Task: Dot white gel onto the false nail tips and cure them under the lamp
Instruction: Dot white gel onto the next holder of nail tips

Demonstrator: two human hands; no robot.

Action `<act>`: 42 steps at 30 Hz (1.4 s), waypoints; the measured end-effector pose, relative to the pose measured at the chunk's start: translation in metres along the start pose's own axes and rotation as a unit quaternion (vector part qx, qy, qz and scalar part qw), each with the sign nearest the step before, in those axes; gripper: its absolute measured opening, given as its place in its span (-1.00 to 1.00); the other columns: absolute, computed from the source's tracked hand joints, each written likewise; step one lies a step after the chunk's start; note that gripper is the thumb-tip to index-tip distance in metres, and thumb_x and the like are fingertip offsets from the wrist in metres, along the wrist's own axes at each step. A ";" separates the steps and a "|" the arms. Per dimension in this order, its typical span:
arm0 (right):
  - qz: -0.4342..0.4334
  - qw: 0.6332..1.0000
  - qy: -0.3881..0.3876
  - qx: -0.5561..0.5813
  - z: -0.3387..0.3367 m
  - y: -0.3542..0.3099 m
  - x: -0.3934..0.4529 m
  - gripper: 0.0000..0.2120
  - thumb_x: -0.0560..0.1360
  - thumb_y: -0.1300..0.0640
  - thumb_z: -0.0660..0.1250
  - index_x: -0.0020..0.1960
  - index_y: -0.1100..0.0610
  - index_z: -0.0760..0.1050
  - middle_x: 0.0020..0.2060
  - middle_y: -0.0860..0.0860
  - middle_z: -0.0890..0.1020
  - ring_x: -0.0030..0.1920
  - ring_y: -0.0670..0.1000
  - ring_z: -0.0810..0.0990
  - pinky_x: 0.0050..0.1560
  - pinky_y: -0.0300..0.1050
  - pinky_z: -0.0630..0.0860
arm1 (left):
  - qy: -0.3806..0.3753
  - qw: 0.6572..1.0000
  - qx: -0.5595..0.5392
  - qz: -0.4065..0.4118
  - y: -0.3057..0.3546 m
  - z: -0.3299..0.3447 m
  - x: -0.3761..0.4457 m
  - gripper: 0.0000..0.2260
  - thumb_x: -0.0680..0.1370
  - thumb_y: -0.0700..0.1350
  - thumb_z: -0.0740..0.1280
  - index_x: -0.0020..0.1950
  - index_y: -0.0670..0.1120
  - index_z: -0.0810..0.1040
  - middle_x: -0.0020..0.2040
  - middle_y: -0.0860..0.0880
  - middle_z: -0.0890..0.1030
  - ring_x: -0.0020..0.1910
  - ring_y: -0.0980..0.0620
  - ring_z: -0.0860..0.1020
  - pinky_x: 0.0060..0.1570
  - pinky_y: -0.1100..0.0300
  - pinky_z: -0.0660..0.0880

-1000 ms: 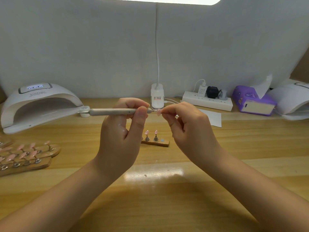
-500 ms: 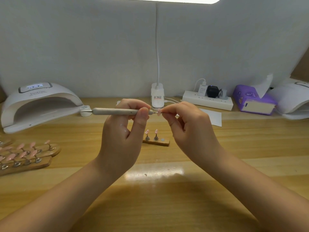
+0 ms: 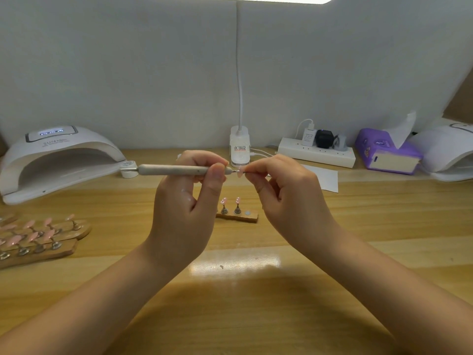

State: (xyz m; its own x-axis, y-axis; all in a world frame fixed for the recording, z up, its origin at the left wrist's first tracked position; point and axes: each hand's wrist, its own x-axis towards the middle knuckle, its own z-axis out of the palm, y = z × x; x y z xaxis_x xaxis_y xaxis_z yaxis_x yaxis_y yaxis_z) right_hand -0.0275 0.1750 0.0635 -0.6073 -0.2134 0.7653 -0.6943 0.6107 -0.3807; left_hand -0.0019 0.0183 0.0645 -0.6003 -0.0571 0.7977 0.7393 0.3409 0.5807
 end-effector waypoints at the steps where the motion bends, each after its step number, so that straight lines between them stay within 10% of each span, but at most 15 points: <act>1: -0.001 1.000 0.001 -0.001 0.000 0.000 0.000 -0.88 0.54 0.24 0.34 0.03 0.17 0.62 -0.12 0.02 0.65 -0.19 -0.15 0.51 -0.17 -0.30 0.50 | 0.001 1.000 -0.001 -0.001 0.000 0.000 0.000 -0.91 0.59 -0.05 0.20 -0.02 0.04 0.48 -0.17 -0.02 0.58 -0.23 0.03 0.55 -0.24 0.15 0.54; 42: 0.009 1.000 0.019 0.021 0.000 0.003 0.001 -0.90 0.53 0.24 0.34 0.02 0.18 0.61 -0.17 -0.18 0.53 -0.29 -0.30 0.46 -0.20 -0.47 0.41 | 0.046 0.993 -0.080 -0.066 0.001 -0.001 0.005 -0.92 0.59 -0.11 0.23 -0.02 0.03 0.51 -0.23 0.13 0.61 -0.22 0.16 0.57 -0.22 0.34 0.49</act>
State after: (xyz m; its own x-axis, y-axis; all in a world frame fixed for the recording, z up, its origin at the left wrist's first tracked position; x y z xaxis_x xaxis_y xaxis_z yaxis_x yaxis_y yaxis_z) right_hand -0.0301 0.1764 0.0630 -0.6048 -0.1736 0.7772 -0.6997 0.5821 -0.4144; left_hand -0.0037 0.0171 0.0695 -0.6708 -0.1794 0.7196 0.6991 0.1709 0.6943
